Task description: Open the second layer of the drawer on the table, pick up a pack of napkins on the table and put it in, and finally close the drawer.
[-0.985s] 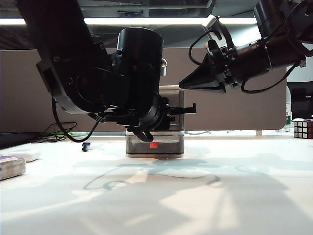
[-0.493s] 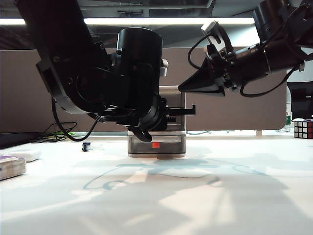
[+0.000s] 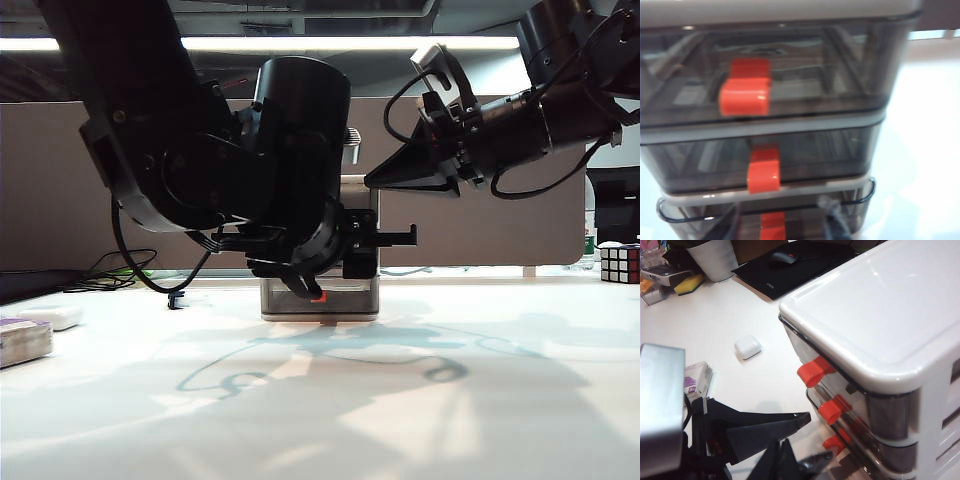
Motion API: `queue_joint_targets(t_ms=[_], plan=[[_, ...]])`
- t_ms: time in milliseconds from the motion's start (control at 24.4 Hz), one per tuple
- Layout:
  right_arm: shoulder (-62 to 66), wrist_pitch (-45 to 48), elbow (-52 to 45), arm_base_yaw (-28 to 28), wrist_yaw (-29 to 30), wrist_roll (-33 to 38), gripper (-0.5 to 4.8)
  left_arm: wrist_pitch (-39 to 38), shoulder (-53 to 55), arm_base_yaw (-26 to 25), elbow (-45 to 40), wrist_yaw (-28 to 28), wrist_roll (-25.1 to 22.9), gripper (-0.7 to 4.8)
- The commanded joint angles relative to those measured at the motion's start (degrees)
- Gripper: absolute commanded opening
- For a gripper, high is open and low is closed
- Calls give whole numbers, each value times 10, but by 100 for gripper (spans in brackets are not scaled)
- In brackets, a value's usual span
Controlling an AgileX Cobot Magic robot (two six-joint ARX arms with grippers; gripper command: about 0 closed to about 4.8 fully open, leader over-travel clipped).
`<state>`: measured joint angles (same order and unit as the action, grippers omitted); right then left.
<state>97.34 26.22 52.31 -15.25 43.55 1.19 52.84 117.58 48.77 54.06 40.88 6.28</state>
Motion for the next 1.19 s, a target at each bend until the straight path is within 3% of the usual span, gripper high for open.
queue_joint_targets(t_ms=[41,534,1191], plan=[[-3,9,2,-1,0,-2,-5,5,-1,-2,0,3,17,192],[-3,13,2,-1,0,-2,-5,36,-1,-31,1,-24,32,183],[-3,15,2,-3,0,-2,-5,38,0,-32,5,-41,36,183]])
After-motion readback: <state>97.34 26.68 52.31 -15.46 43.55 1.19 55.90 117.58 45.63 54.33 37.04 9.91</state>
